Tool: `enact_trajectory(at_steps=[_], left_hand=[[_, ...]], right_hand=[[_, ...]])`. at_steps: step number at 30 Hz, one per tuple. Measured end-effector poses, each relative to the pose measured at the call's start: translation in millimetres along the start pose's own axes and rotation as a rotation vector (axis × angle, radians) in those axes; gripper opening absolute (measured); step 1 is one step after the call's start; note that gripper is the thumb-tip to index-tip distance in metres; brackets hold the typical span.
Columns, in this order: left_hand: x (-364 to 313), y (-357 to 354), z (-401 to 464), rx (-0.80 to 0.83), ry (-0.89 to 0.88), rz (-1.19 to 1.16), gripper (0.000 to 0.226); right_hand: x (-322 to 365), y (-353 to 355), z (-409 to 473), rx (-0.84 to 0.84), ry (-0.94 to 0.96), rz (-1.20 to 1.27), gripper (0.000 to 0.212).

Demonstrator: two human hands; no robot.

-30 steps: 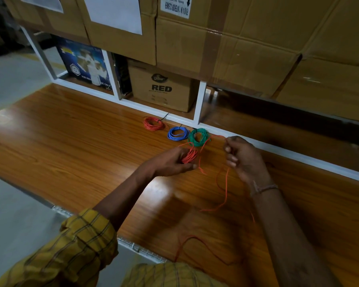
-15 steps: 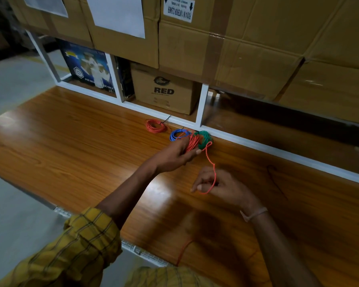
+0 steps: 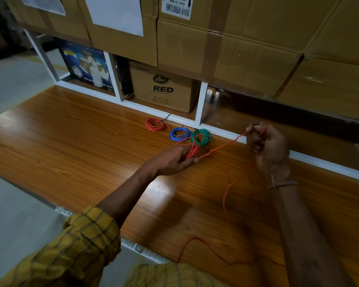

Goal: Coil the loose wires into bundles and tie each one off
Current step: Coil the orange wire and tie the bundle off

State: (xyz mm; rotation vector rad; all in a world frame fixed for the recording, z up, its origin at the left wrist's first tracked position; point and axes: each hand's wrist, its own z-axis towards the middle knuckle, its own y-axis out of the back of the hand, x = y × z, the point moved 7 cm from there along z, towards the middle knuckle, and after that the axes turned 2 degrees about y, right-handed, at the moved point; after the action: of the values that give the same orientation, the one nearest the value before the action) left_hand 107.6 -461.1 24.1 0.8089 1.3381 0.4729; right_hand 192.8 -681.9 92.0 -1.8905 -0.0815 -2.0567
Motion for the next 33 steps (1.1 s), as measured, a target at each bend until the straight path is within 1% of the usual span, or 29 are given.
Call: enact_trajectory(at_steps=[2,4,7,8,10,12,16,18,21,22,24,26,28,31,33], left_hand=[[-2.2,-4.3,-3.8,0.075,0.012,-0.023,0.018],[-0.8,-14.5,-7.9,0.175,0.076,-0.116,0.014],[-1.7,-32.5,-16.5,0.325,0.203,-0.434,0.029],[-6.0,-36.9,-20.2,0.373,0.214,-0.531,0.029],[-21.6,-42.7,-25.9,0.461,0.180,-0.706,0.024],[-36.1,-42.5,-27.7,0.505,0.132,-0.844,0.023],[-60.5,-33.3,-27.5,0.565,0.021,-1.113,0.033],[-68.4,-27.5,-24.4,0.551,-0.005,-1.307,0.034],[-71.6,-15.0,-14.3,0.426,-0.028,-1.623,0.028],[-70.5,-10.0,-10.3,0.374,-0.035,-1.718,0.026],[-64.7,-1.7,-1.7,0.274,-0.034,-1.862,0.025],[-56.8,1.6,4.4,0.203,-0.014,-1.942,0.026],[-49.9,-1.2,6.4,0.169,0.015,-1.995,0.026],[-47.0,-4.1,4.5,0.140,0.031,-2.052,0.028],[-48.2,-0.1,4.2,0.116,0.013,-2.086,0.026]], right_hand=[[0.7,-0.1,6.8,0.007,0.011,-0.001,0.033],[-8.8,-2.0,12.5,0.020,0.004,0.028,0.031],[-27.8,-3.7,17.9,0.035,-0.029,0.040,0.027],[-33.6,-3.2,19.1,0.032,-0.042,0.036,0.029],[-45.9,1.2,19.9,0.004,-0.080,0.040,0.032],[-59.7,3.0,19.4,-0.021,-0.131,0.060,0.034],[-88.5,-1.1,15.6,-0.020,-0.225,0.134,0.033],[-102.6,-6.8,10.4,-0.021,-0.283,0.234,0.033],[-121.3,-12.5,1.3,-0.076,-0.378,0.390,0.040],[-127.2,-15.2,-2.6,-0.069,-0.414,0.453,0.040],[-137.0,-24.7,-12.6,0.037,-0.479,0.620,0.028],[-144.1,-30.5,-22.3,0.141,-0.550,0.756,0.020],[-149.7,-30.1,-24.5,0.172,-0.595,0.855,0.017],[-153.9,-25.7,-21.8,0.141,-0.621,0.945,0.014],[-162.9,-17.3,-22.5,0.077,-0.657,0.956,0.018]])
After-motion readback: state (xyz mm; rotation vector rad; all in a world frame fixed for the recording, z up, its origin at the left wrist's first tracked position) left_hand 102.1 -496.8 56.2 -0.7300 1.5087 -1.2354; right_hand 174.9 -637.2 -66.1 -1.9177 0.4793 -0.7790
